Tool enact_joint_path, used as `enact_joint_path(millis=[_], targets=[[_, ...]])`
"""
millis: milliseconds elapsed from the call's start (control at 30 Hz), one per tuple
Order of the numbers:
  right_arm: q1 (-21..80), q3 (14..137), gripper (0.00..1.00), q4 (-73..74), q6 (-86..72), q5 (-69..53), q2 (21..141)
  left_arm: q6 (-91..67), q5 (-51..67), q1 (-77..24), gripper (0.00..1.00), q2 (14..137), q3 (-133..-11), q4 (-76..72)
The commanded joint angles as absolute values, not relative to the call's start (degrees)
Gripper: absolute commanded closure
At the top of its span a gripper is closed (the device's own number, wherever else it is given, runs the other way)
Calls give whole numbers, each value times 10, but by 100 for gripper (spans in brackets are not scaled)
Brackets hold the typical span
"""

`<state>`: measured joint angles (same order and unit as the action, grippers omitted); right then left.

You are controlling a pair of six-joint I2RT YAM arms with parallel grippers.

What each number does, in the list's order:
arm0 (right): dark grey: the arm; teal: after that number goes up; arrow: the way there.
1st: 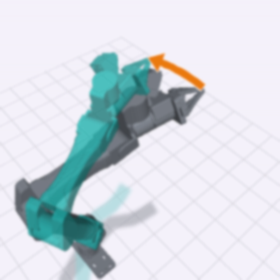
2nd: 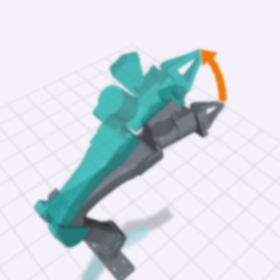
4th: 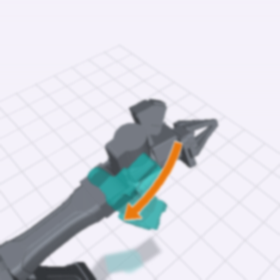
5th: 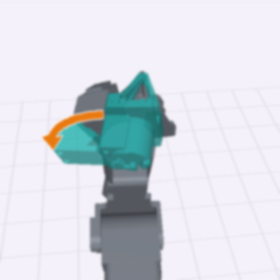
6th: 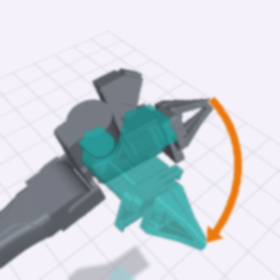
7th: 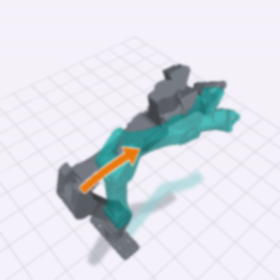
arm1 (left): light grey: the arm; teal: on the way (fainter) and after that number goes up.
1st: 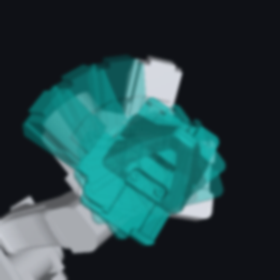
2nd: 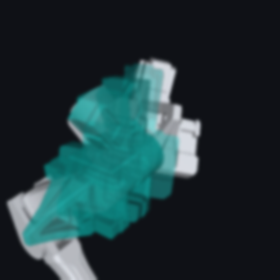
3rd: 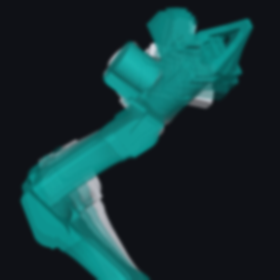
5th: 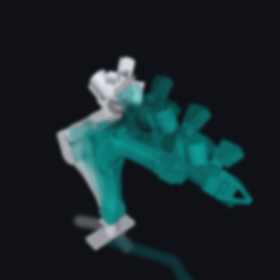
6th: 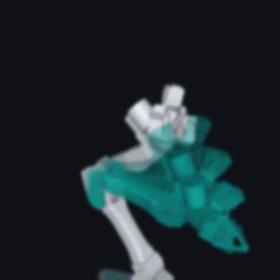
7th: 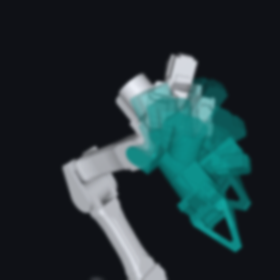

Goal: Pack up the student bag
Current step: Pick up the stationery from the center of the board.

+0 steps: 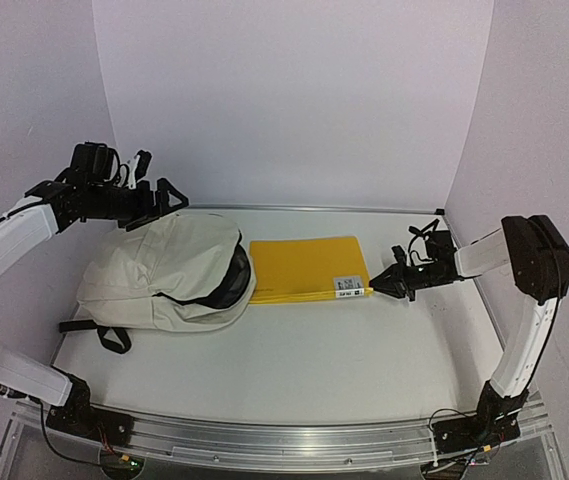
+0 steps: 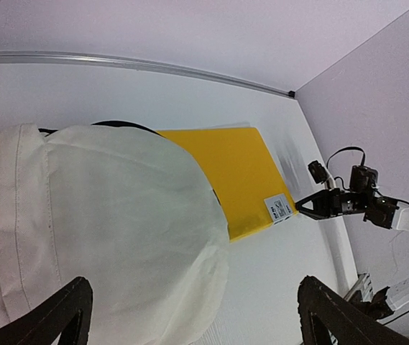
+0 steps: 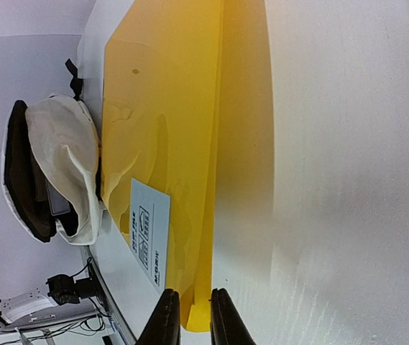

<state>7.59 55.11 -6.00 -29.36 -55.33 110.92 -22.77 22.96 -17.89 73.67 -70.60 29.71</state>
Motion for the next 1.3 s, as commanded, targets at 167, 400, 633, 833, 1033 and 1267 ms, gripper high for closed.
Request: enact_joint_path(millis=[167, 400, 633, 833, 1033, 1267], targets=[[104, 569, 90, -117, -351, -595, 1044, -113, 143, -302, 0, 781, -707, 203], [123, 577, 90, -131, -392, -570, 1042, -10, 27, -425, 0, 874, -715, 78], [128, 580, 90, -141, -423, -554, 1031, 62, -47, -514, 0, 987, -698, -60], [130, 579, 89, -145, -429, -555, 1028, 80, -24, -535, 0, 1076, -713, -129], [131, 572, 89, -152, -432, -556, 1026, 114, -40, -545, 0, 1152, -742, -147], [135, 570, 90, -166, -441, -562, 1026, 182, -97, -556, 0, 1226, -769, -191]])
